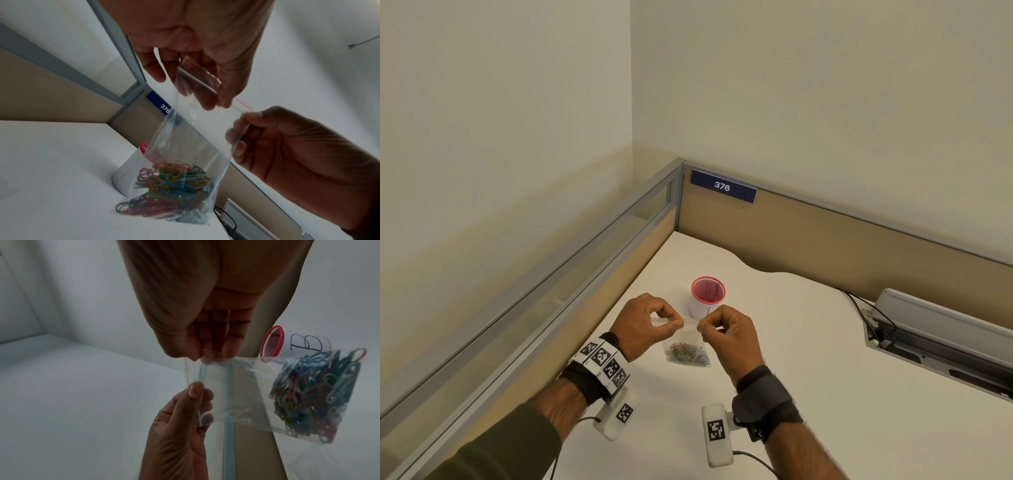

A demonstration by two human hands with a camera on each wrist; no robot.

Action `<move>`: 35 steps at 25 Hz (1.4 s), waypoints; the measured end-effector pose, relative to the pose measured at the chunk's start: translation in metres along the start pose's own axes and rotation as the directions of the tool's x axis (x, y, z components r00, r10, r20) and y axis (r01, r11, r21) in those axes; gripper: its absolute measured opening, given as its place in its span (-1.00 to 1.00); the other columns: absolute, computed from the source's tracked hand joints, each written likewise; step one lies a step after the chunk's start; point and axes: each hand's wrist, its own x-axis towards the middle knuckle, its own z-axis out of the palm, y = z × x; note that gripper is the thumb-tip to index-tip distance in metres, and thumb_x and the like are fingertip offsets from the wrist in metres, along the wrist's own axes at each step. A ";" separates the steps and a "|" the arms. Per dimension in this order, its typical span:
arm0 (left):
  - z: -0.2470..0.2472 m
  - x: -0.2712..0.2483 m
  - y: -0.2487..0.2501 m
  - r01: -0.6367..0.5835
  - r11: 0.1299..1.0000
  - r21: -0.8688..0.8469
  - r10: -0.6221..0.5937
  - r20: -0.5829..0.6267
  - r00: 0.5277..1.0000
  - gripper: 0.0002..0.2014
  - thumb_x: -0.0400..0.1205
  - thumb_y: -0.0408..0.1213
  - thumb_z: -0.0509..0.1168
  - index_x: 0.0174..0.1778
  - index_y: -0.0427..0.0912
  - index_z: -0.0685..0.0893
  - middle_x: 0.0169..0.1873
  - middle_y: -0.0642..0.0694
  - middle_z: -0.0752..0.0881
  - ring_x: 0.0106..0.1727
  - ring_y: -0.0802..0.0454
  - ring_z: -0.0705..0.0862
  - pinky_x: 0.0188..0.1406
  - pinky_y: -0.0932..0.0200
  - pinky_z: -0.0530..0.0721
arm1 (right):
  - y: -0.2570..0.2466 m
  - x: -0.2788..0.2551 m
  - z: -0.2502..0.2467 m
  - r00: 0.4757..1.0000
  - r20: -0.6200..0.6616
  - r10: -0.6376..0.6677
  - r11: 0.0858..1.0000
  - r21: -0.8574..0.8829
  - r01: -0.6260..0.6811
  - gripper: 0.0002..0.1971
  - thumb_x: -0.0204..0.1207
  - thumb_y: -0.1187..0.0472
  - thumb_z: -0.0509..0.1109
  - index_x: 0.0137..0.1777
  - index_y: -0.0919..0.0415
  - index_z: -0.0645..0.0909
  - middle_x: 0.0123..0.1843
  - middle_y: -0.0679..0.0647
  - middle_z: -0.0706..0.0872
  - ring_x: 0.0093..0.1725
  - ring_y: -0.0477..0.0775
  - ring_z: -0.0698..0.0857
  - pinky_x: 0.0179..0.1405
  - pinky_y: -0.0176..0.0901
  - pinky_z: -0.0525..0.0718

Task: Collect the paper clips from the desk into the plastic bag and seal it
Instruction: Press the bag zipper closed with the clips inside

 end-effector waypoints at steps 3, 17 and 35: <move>-0.005 0.000 -0.009 0.009 1.000 -0.005 -0.009 -0.009 1.000 -0.78 0.52 -0.23 0.58 -0.28 0.21 0.73 -0.24 0.09 0.77 -0.10 0.20 0.67 -0.13 0.33 0.54 | 0.001 0.002 -0.002 1.000 -0.010 0.002 1.000 0.013 -0.002 -0.94 0.41 0.29 0.47 -0.23 0.28 0.67 -0.23 0.15 0.74 -0.21 0.03 0.71 -0.20 -0.10 0.80; -0.011 -0.001 -0.023 0.130 0.956 -0.264 -0.135 0.000 0.991 -0.92 0.62 -0.31 0.49 -0.18 -0.10 0.77 -0.27 0.09 0.87 -0.25 0.14 0.80 -0.33 0.25 0.74 | -0.001 0.007 -0.008 1.000 0.008 0.022 0.984 0.175 -0.023 -0.98 0.45 0.40 0.43 -0.19 0.35 0.67 -0.17 0.22 0.78 -0.19 0.13 0.78 -0.27 -0.13 0.81; -0.014 -0.002 -0.019 0.208 0.882 -0.424 -0.197 0.071 0.978 -0.93 0.63 -0.41 0.46 -0.12 -0.33 0.74 -0.28 -0.34 0.84 -0.27 -0.09 0.85 -0.21 0.08 0.86 | -0.006 0.011 0.005 0.996 0.084 -0.026 0.992 -0.121 0.036 -0.95 0.53 0.28 0.43 -0.12 0.18 0.72 -0.16 -0.03 0.76 -0.13 -0.08 0.69 -0.06 -0.31 0.64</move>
